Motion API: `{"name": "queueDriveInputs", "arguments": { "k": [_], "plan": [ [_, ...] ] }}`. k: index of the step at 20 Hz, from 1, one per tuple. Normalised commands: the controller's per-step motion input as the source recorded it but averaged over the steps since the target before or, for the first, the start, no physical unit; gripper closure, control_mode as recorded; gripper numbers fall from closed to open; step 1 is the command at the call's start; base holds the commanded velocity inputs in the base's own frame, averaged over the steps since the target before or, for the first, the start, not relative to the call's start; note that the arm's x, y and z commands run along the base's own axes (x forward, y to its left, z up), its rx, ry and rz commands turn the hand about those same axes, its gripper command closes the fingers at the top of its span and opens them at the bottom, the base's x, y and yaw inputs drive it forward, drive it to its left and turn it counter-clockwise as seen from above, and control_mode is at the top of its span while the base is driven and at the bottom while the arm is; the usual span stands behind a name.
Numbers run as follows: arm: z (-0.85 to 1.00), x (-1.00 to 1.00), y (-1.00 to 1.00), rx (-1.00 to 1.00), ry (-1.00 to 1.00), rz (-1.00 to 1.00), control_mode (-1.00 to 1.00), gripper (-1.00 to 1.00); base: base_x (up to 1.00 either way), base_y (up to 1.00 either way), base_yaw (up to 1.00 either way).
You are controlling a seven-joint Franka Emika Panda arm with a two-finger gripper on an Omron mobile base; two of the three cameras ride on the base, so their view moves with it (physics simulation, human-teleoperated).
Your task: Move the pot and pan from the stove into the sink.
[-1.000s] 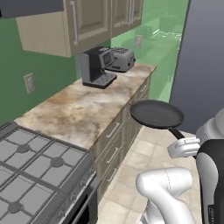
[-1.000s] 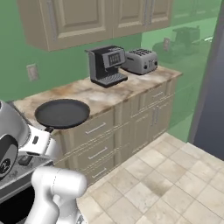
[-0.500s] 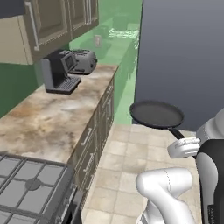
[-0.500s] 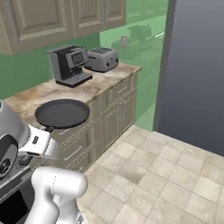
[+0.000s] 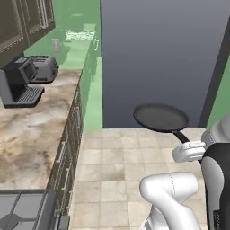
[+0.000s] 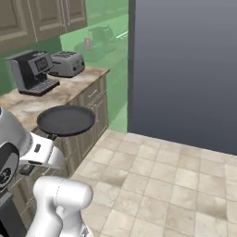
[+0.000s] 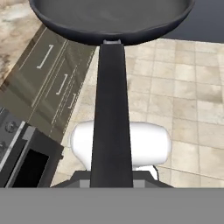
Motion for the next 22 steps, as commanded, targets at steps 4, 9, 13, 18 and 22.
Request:
{"name": "queueDriveInputs", "arguments": {
  "k": [4, 9, 13, 18, 22],
  "plan": [
    [0.00, 0.00, 0.00, 0.00, 0.00, 0.00, 1.00, 1.00, 0.00, -0.13, -0.45],
    [0.00, 0.00, 0.00, 0.00, 0.00, 0.00, 1.00, 1.00, 0.03, -0.05, -0.48],
    [0.00, 0.00, 0.00, 0.00, 0.00, 0.00, 1.00, 1.00, 0.04, -0.02, -0.49],
    [0.00, 0.00, 0.00, 0.00, 0.00, 0.00, 1.00, 1.00, 0.04, -0.03, -0.49],
    [0.00, 0.00, 0.00, 0.00, 0.00, 0.00, 1.00, 1.00, 0.03, -0.04, -0.49]
  ]
}}
